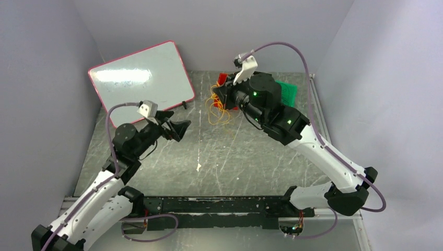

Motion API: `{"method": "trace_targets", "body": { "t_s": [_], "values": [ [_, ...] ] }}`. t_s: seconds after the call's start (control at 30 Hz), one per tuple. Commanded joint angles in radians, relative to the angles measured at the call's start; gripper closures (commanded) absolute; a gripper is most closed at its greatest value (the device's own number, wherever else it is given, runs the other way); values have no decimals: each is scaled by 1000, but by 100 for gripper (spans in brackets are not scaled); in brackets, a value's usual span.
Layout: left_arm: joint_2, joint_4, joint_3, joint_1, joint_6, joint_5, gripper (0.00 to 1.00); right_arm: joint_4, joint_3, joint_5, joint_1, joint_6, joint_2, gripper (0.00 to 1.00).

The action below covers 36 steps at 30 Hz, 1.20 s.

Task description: Untangle the cables

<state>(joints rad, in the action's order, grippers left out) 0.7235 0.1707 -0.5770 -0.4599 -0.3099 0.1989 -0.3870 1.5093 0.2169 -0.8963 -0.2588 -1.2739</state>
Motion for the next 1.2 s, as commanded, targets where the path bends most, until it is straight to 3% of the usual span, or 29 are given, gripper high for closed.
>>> {"method": "trace_targets", "body": {
  "t_s": [0.0,0.4,0.6,0.83,1.17],
  "values": [
    [-68,289,106,6,28,87,0,-71,100,-35,-1,53,-27,100],
    [78,689,256,5,62,346,0,48,221,-54,-2,11,-54,100],
    [109,717,289,-8,99,283,2,48,371,-147,-2,7,-107,100],
    [201,814,293,-54,183,101,1,31,471,-243,-1,-13,-145,100],
    [447,1037,160,-66,237,110,0,26,491,-284,-1,-39,-144,100]
  ]
}}
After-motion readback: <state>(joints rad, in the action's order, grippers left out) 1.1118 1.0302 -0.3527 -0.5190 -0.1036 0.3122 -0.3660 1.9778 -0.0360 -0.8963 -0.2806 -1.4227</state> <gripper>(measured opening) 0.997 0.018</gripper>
